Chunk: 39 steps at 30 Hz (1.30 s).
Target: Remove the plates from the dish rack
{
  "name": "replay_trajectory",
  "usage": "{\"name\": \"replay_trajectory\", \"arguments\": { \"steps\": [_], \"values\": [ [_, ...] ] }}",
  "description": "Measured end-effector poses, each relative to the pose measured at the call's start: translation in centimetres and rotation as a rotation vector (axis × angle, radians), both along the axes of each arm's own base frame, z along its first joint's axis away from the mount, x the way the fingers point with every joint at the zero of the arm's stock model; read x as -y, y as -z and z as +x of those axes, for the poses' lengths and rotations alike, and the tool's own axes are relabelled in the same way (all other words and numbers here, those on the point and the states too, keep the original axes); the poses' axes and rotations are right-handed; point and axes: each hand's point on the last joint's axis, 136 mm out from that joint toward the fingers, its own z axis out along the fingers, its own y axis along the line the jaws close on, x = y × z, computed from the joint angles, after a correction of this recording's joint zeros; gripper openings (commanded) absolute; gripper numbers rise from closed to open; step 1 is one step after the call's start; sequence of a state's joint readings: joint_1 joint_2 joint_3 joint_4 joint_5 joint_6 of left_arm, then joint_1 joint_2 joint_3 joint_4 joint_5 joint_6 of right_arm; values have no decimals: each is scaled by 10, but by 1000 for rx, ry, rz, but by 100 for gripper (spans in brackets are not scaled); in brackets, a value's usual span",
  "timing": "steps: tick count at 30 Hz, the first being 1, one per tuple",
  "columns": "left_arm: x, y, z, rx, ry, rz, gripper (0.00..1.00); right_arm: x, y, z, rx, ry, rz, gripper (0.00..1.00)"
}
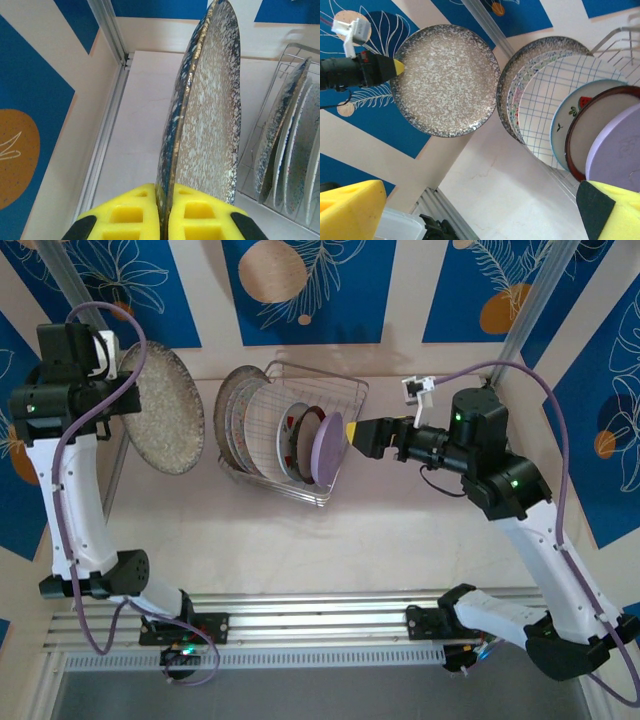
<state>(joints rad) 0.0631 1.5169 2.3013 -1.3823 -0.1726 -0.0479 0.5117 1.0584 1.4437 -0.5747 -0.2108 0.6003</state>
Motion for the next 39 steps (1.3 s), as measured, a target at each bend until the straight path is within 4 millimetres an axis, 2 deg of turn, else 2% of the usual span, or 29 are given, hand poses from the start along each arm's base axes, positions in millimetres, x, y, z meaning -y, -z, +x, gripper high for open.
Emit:
{"name": "replay_trajectory", "arguments": {
  "steps": [5, 16, 22, 28, 39],
  "values": [
    [2, -4, -24, -3, -8, -15, 0, -18, 17, 4, -95, -34, 39, 98],
    [11, -6, -73, -19, -4, -68, 0, -108, 92, -1, -345, -182, 45, 97],
    [20, -4, -94, -28, 5, -118, 0, -148, 118, 1, -419, -221, 81, 98],
    [32, -9, -100, 0, 19, -207, 0, -182, 141, 2, -468, -261, 129, 98],
    [53, -11, -102, 8, 44, -368, 0, -217, 174, 9, -548, -330, 211, 99]
  ]
}}
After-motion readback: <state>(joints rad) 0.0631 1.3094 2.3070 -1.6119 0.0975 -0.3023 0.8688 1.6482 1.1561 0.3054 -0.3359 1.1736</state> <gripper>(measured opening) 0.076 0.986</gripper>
